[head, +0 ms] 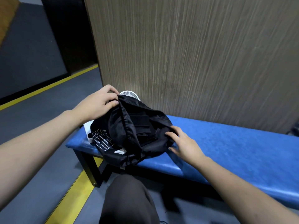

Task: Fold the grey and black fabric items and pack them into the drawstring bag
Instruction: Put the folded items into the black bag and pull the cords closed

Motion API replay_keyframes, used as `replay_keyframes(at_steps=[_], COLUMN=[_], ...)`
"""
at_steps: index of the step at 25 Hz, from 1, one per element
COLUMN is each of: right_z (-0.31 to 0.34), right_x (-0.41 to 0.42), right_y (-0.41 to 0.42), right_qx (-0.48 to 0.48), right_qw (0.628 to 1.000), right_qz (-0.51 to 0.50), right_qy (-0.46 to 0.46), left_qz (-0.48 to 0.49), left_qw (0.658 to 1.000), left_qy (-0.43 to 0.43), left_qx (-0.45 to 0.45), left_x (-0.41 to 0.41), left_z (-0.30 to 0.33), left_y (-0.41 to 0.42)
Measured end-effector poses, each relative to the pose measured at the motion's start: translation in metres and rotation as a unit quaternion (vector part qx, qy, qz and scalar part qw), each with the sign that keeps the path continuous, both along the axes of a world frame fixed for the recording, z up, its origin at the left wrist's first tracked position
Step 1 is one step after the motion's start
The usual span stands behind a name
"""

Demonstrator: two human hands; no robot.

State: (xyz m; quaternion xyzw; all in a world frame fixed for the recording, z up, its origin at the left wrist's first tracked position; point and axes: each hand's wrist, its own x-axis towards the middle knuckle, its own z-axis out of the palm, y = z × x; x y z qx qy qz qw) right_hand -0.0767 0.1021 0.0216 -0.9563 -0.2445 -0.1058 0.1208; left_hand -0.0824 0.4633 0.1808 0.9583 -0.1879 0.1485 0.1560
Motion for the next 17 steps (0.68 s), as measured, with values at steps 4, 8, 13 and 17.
replay_keyframes(at_steps=[4, 8, 13, 17], right_z=[-0.005, -0.01, -0.003, 0.011], right_x=[0.004, 0.008, 0.013, 0.016], right_y=[0.01, 0.022, 0.029, 0.025], right_qx=[0.011, 0.227, 0.531, 0.656], right_qw=[0.996, 0.953, 0.79, 0.658], right_qz=[-0.046, -0.039, -0.04, -0.073], right_qy=[0.069, 0.197, 0.305, 0.363], left_qz=[0.005, 0.006, 0.007, -0.001], left_qw=[1.0, 1.0, 1.0, 1.0], left_qy=[-0.012, -0.013, -0.007, 0.001], left_qx=[0.001, -0.003, -0.006, -0.008], left_x=[0.002, 0.003, 0.003, 0.002], left_z=[-0.002, -0.004, -0.006, -0.007], left_y=[-0.001, 0.0, 0.001, -0.002])
